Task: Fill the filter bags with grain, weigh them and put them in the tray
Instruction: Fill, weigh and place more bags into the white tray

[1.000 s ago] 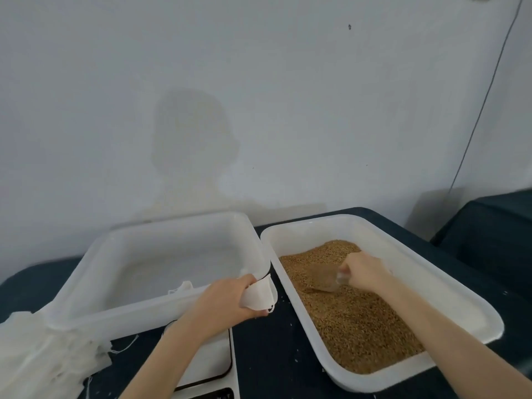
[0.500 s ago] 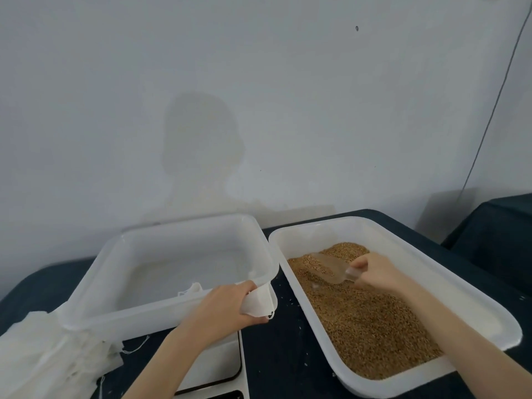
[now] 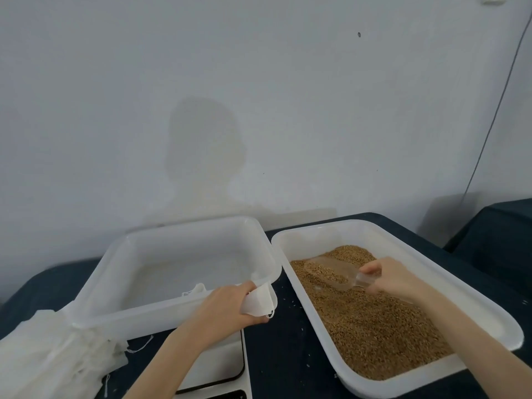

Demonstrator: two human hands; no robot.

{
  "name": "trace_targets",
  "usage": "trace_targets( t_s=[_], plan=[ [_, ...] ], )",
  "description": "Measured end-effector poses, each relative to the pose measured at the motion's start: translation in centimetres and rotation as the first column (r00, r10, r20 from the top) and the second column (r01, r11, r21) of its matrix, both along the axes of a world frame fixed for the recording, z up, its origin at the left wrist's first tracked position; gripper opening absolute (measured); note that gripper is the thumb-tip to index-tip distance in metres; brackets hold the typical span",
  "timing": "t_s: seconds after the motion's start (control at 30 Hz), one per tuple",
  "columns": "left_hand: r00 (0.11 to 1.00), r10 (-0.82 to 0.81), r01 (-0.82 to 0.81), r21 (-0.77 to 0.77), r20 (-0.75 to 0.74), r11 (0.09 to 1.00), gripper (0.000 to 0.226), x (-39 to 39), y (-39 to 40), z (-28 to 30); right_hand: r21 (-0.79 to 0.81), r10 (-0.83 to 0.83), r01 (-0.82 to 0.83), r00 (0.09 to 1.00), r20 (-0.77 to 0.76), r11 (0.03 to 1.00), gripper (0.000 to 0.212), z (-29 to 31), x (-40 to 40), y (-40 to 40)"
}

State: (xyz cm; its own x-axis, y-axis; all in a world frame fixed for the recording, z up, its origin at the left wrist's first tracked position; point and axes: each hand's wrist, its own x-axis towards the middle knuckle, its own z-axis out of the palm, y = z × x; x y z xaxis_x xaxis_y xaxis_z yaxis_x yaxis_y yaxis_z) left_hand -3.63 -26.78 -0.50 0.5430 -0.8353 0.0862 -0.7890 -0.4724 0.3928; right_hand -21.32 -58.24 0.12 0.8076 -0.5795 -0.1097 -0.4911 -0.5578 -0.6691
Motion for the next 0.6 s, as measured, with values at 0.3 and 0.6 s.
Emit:
trace_targets(
  t_s=[0.3, 0.6],
  plan=[
    [0.979, 0.005, -0.025, -0.098, -0.203, 0.995, 0.041, 0.3, 0.3, 0.2, 0.085, 0.221, -0.224, 0.974, 0.045, 0.971, 0.039, 3.4, -1.4, 2.1],
    [0.987, 0.018, -0.029, -0.070, -0.161, 0.997, 0.050, 0.5, 0.6, 0.5, 0.067, 0.456, -0.454, 0.890, -0.023, 0.888, 0.042, 5.8, -0.8, 5.6]
  ],
)
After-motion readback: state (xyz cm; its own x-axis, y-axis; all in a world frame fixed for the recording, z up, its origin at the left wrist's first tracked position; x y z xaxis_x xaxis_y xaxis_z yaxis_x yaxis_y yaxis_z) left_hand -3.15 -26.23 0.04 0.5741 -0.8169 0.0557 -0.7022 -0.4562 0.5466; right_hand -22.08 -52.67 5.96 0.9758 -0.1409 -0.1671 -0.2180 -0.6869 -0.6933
